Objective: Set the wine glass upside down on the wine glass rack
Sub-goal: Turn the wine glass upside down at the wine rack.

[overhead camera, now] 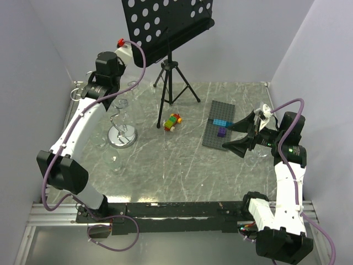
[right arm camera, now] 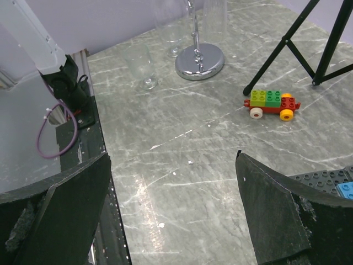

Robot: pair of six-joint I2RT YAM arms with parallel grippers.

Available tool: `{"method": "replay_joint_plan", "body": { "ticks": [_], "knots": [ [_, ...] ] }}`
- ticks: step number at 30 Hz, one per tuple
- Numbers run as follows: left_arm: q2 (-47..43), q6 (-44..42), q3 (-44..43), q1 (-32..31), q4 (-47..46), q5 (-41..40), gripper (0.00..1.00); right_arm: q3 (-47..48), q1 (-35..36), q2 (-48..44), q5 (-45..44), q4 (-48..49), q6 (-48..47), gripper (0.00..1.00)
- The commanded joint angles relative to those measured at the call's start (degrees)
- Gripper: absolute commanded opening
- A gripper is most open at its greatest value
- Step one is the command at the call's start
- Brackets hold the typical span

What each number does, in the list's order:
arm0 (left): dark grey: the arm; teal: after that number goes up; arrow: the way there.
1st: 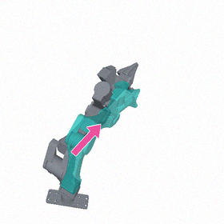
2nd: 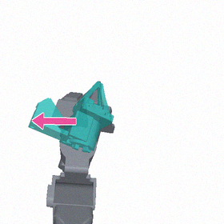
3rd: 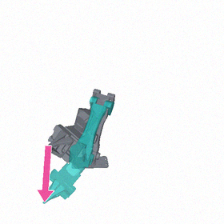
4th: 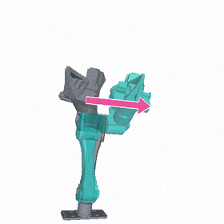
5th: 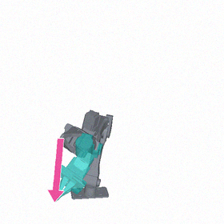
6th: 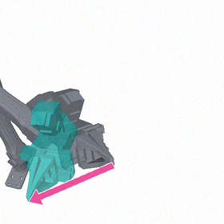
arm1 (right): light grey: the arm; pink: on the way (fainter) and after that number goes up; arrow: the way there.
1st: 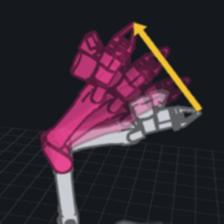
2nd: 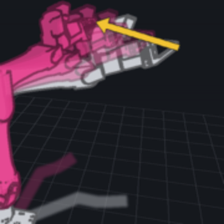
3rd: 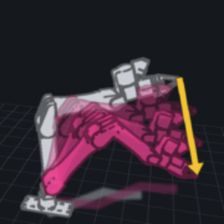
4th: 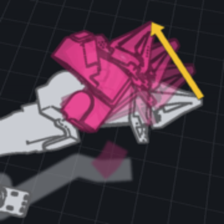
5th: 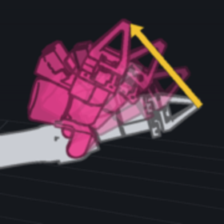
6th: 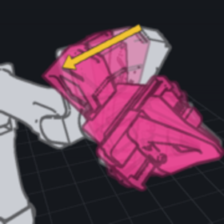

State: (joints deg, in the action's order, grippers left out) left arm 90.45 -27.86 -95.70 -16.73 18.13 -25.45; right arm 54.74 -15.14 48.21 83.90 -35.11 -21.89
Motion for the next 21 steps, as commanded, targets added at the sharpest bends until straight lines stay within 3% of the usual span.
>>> {"method": "replay_joint_plan", "body": {
  "ticks": [1,6,21],
  "knots": [
    [-2.12,-1.15,1.04,0.47,-2.22,-1.79,0.01,-0.25,0.37,-0.57,8.39,2.86,-0.35,1.00],
    [-2.65,-0.88,1.22,0.47,-2.13,-2.32,0.02,-0.34,0.46,-0.66,8.30,2.95,-0.35,1.00],
    [-5.20,0.43,3.06,0.56,-1.78,-3.90,0.33,-0.34,0.46,-0.57,8.04,2.95,-0.43,1.00]
  ]
}}
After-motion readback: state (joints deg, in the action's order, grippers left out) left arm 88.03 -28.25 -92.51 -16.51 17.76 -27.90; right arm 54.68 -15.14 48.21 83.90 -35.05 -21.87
